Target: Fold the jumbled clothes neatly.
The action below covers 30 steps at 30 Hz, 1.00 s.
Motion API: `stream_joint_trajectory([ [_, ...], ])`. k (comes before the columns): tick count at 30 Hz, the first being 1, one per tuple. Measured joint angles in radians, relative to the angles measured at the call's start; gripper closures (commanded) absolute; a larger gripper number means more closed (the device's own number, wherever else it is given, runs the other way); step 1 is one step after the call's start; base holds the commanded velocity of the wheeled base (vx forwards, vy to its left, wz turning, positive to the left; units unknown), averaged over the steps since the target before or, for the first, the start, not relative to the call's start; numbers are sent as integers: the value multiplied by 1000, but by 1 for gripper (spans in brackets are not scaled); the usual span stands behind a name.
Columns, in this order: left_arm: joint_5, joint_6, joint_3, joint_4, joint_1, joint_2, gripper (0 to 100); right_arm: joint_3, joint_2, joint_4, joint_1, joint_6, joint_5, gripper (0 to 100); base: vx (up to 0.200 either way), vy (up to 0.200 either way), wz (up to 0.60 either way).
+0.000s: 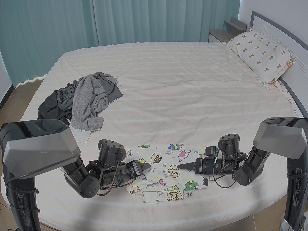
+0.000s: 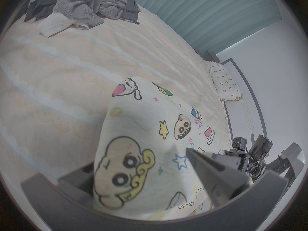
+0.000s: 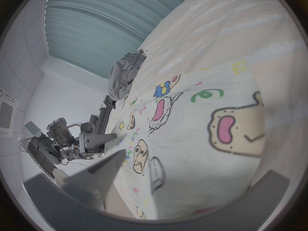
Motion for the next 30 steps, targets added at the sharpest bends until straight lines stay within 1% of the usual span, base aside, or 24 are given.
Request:
stream_joint_trajectory([
  [5, -3, 18, 66, -17, 8, -7, 0, 35, -5, 1, -2, -4, -37, 0, 0, 0, 0],
  [7, -6, 56, 98, -21, 10, -11, 0, 51, -8, 3, -2, -6, -45, 0, 0, 0, 0],
  [9, -8, 114, 129, -21, 13, -14, 0, 69, -11, 8, -3, -8, -50, 0, 0, 0, 0],
  [12, -9, 152, 162, -15, 14, -9, 0, 90, -18, 20, -4, -9, -56, 0, 0, 0, 0],
  [17, -6, 162, 174, 46, 14, 4, 0, 100, -30, 68, -14, -13, -74, 0, 0, 0, 0],
  [21, -3, 163, 179, 73, 15, -3, 0, 109, -36, 74, -45, -27, -97, 0, 0, 0, 0],
  [30, -10, 151, 215, 86, 21, -120, 0, 154, -111, 63, -84, -28, -109, 0, 0, 0, 0],
])
